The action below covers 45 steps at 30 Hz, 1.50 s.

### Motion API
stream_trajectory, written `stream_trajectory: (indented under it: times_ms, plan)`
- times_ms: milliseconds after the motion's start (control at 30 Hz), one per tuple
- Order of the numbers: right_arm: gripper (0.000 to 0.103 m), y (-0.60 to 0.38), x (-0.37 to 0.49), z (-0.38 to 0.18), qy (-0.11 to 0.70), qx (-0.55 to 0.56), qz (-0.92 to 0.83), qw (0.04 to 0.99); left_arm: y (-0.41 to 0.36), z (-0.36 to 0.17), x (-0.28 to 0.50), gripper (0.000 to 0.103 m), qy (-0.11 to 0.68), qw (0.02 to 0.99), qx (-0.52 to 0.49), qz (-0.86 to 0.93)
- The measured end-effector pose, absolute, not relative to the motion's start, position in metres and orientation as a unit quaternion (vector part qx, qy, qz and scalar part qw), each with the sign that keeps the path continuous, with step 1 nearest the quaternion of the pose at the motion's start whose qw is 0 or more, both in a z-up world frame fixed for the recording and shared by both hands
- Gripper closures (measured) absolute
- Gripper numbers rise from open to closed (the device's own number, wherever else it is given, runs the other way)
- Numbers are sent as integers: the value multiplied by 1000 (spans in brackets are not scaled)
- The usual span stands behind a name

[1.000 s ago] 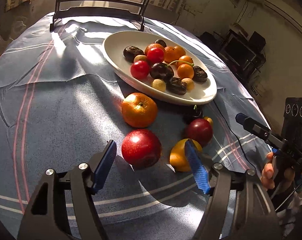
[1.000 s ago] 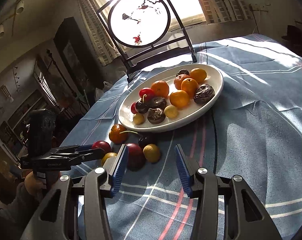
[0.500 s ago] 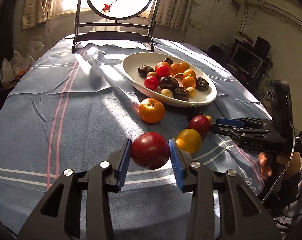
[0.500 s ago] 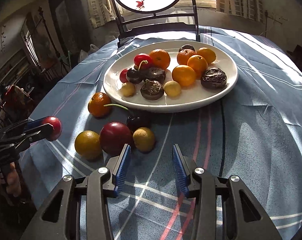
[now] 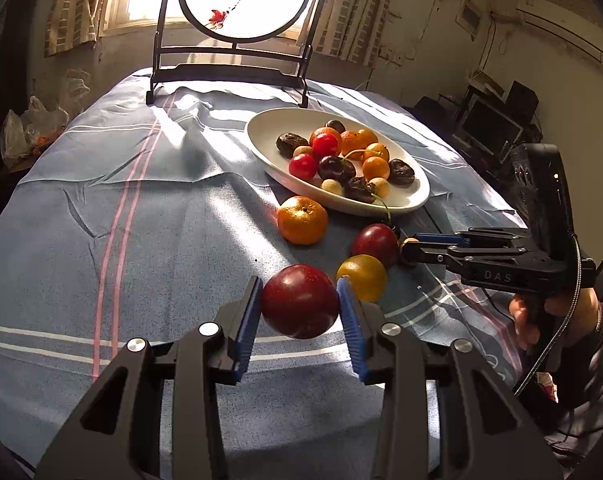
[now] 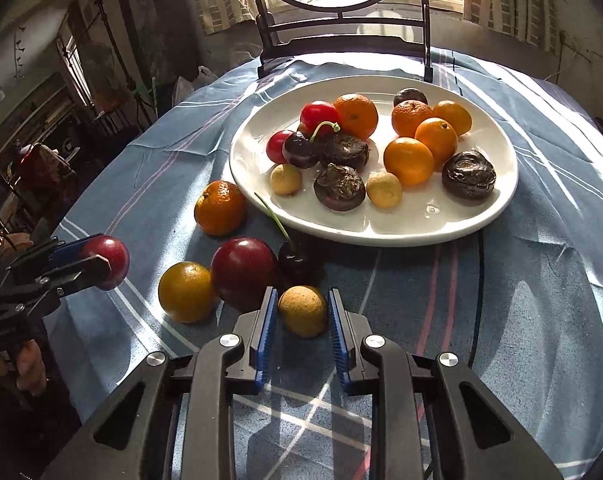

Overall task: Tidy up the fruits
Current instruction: 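Place the plum and yellow-green fruit on the white plate and open both tools, then grasp a brownish pear with the left tool while the right tool grasps a red plum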

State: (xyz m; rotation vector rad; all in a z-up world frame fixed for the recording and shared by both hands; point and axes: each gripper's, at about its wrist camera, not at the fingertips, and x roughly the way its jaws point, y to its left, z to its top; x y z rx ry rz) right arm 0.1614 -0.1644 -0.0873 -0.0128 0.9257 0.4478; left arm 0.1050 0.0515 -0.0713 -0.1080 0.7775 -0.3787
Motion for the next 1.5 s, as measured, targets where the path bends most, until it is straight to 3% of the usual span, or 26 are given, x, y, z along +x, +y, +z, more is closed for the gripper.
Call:
stream_trajectory:
  times_ms: [267, 600, 767, 900, 1100, 1300, 1367, 1433, 1500]
  plan:
    - [78, -213, 145, -53, 384, 87, 233, 889, 42, -51, 104, 66, 350, 916, -37, -193]
    - [77, -239, 228, -43, 395, 138, 193, 887, -15, -26, 189, 65, 350, 913, -10, -211]
    - [69, -237, 239, -48, 390, 134, 183, 893, -39, -37, 222, 64, 376, 904, -4, -204]
    - [69, -237, 220, -39, 368, 124, 189, 902, -33, -30, 208, 46, 359, 910, -14, -206]
    - [67, -246, 179, -43, 360, 143, 203, 899, -28, -35, 147, 39, 358, 907, 37, -217]
    - [64, -245, 147, -65, 379, 149, 212, 888, -37, -76, 115, 38, 391, 889, 119, -205]
    - [64, -240, 142, -69, 382, 142, 212, 888, -38, -86, 121, 42, 406, 885, 118, -196]
    - [64, -236, 137, -72, 385, 142, 215, 886, -38, -93, 131, 62, 421, 879, 112, -192]
    - [64, -233, 134, -73, 388, 140, 217, 885, -34, -95, 136, 67, 432, 876, 91, -195]
